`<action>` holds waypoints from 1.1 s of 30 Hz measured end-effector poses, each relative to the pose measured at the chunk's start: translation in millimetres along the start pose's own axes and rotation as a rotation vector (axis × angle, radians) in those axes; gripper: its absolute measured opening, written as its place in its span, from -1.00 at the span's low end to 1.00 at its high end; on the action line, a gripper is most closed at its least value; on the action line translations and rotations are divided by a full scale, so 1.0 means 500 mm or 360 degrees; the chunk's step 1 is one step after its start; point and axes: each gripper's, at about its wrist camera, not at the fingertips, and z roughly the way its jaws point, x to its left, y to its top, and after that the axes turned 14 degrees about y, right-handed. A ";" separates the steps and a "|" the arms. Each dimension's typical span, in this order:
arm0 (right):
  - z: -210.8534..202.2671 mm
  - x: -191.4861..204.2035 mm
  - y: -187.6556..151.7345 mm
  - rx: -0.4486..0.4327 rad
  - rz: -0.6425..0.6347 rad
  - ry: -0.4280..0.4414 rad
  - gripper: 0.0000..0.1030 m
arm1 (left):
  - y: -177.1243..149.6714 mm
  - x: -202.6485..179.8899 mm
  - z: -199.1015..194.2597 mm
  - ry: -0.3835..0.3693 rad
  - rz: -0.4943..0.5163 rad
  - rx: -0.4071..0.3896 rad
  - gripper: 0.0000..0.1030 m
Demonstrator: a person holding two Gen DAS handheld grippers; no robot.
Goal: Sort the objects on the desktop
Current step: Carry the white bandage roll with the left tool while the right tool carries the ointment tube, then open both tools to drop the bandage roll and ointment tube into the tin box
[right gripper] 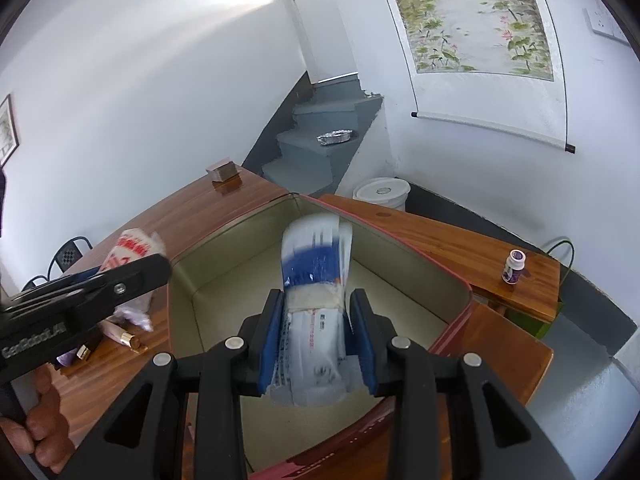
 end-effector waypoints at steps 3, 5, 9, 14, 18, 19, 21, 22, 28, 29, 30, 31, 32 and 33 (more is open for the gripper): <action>-0.002 -0.004 0.002 0.0002 0.0014 0.0006 -0.24 | 0.005 -0.015 0.016 -0.0041 -0.0009 0.0029 -0.03; 0.002 -0.003 0.000 0.0011 0.0017 0.0007 -0.24 | 0.007 -0.021 0.023 -0.0057 -0.0008 0.0052 -0.02; 0.006 -0.012 -0.008 0.0031 0.0050 0.0003 -0.20 | 0.003 -0.020 0.024 -0.0052 -0.0011 0.0058 0.04; 0.006 -0.016 -0.008 0.0026 0.0086 0.0005 0.01 | 0.000 0.005 0.015 0.0012 -0.0054 0.0031 0.29; -0.001 -0.006 -0.007 -0.0001 0.0083 -0.0002 0.25 | -0.006 0.031 0.004 0.0044 -0.0093 0.0023 0.29; -0.003 -0.003 -0.007 -0.0007 0.0077 -0.0006 0.25 | -0.008 0.039 0.000 0.0058 -0.0102 0.0018 0.30; -0.006 0.001 -0.005 -0.0018 0.0068 -0.0009 0.25 | -0.012 0.054 -0.006 0.0081 -0.0120 0.0011 0.30; -0.008 0.004 -0.005 -0.0025 0.0067 -0.0007 0.25 | -0.016 0.065 -0.010 0.0091 -0.0135 0.0008 0.30; -0.015 0.017 -0.005 -0.0054 0.0077 -0.0009 0.29 | -0.037 0.125 -0.024 0.0164 -0.0213 0.0013 0.30; -0.015 0.019 -0.004 -0.0057 0.0078 -0.0007 0.30 | -0.040 0.133 -0.025 0.0177 -0.0217 0.0016 0.30; -0.016 0.024 -0.005 -0.0060 0.0078 -0.0002 0.30 | -0.044 0.142 -0.027 0.0194 -0.0222 0.0020 0.30; -0.018 0.028 -0.005 -0.0064 0.0075 0.0004 0.30 | -0.048 0.152 -0.031 0.0213 -0.0232 0.0021 0.30; -0.020 0.034 -0.005 -0.0069 0.0070 0.0010 0.31 | -0.053 0.162 -0.034 0.0226 -0.0237 0.0019 0.30; -0.022 0.037 -0.006 -0.0073 0.0064 0.0017 0.31 | -0.059 0.174 -0.038 0.0248 -0.0239 0.0017 0.30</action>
